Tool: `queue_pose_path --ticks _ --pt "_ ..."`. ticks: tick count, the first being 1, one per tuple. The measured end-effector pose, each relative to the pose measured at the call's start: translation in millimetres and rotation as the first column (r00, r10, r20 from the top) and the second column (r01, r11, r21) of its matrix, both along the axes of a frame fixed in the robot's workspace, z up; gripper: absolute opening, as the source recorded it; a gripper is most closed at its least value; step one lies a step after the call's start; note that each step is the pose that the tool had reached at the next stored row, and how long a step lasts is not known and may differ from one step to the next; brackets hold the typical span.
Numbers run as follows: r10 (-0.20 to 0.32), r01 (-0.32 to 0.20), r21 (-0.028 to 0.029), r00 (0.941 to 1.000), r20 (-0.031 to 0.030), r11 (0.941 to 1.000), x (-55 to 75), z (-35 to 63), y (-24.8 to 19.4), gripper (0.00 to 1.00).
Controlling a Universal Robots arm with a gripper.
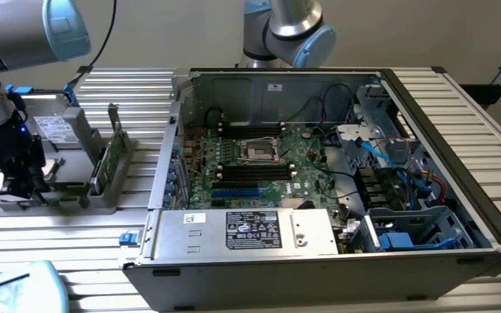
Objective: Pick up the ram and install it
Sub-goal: 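Pick up the ram and move it above insertion slot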
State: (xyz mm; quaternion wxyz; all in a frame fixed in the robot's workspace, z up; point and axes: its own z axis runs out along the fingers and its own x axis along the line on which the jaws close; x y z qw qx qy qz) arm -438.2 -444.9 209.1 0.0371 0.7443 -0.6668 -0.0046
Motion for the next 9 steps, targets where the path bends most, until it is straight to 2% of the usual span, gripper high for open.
queue_pose_path --ticks 2,9 --pt "0.000 0.000 0.0000 1.0000 -0.0023 1.0000 0.1 -1.4 -1.8 0.33" --pt "0.000 0.000 0.0000 1.0000 -0.0034 1.0000 2.9 -5.0 -1.8 0.33"
